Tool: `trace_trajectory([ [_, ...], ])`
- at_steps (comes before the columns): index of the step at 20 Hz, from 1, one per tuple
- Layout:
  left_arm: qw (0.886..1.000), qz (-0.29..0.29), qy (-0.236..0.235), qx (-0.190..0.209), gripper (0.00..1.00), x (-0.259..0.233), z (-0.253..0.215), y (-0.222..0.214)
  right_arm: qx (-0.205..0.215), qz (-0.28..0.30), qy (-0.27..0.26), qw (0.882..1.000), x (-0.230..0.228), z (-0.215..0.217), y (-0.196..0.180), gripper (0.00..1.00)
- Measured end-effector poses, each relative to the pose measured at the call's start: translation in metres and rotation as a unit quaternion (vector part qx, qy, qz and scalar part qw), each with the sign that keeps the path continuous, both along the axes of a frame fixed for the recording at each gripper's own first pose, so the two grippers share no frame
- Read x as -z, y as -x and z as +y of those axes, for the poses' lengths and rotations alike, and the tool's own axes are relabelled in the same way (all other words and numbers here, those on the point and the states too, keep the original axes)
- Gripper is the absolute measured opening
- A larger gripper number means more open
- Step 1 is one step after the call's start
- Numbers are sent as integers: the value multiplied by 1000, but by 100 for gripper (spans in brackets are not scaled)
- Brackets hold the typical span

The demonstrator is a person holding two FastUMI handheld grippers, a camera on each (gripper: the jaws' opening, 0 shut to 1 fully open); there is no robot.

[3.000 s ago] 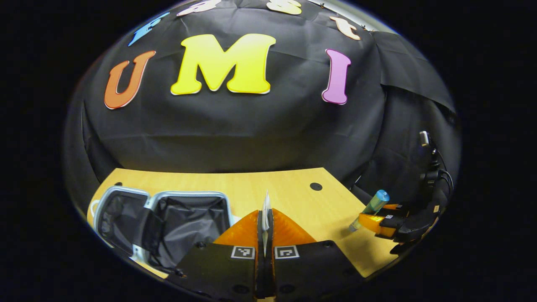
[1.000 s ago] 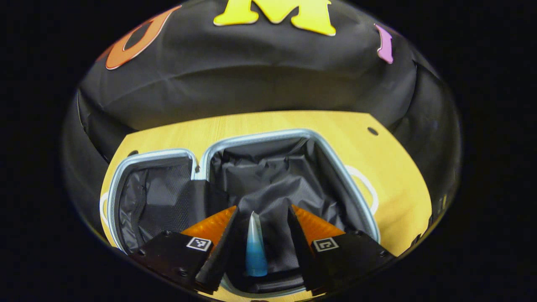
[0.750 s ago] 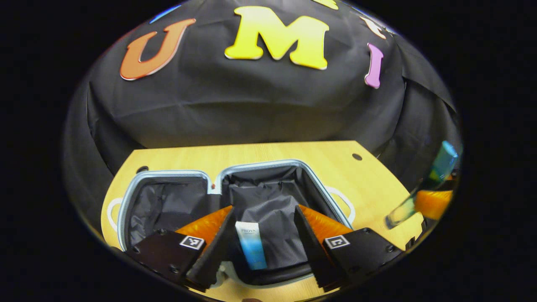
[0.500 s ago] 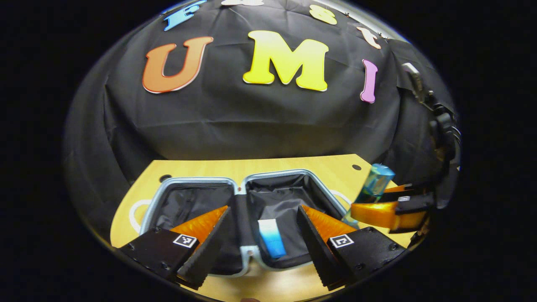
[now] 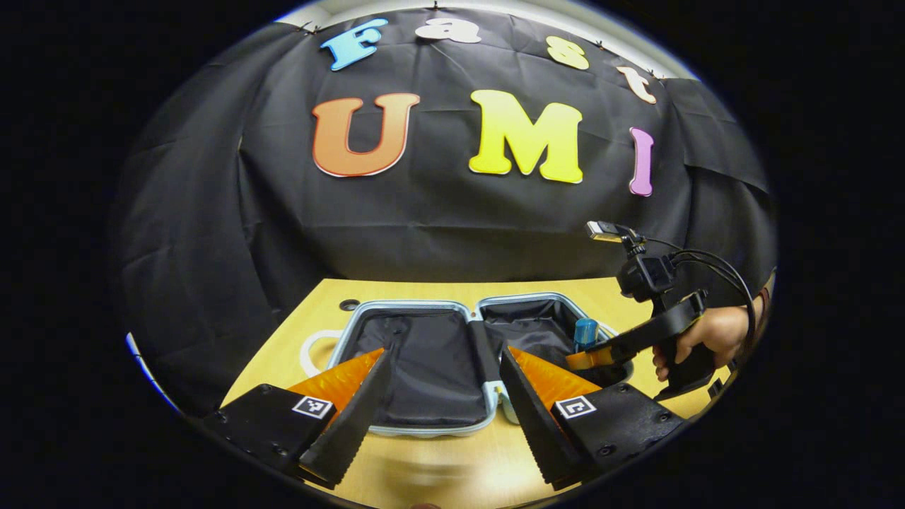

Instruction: First open the suitcase, pack the skin care products into it, and then close the suitcase.

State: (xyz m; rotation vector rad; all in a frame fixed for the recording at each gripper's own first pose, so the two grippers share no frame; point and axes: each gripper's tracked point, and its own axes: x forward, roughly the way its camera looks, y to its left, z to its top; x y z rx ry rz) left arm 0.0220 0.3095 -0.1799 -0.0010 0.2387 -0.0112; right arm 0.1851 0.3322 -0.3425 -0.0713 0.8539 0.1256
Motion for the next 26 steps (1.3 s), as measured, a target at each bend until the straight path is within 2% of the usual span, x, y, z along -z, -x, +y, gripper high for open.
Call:
trace_trajectory([
  [4,999,2,23,-40,98,4,32,6,14,22,21,999,19,4,-25,41],
  [8,996,8,36,-79,98,11,63,13,58,53,32,996,46,-4,-31,41],
  [11,993,15,49,-103,98,17,83,21,73,55,24,996,49,-5,-31,39],
  [14,990,21,71,-121,98,27,101,25,74,48,27,996,45,-7,-33,45],
  [17,987,22,90,-135,98,34,123,22,69,19,4,997,19,-3,-33,72],
  [20,978,24,152,-141,98,54,150,21,33,-36,-22,999,-33,3,-25,76],
  [22,967,24,200,-156,98,60,165,5,5,-80,-27,996,-72,4,-12,80],
  [26,943,32,280,-175,98,90,191,-25,-35,-141,-34,989,-137,-5,35,80],
])
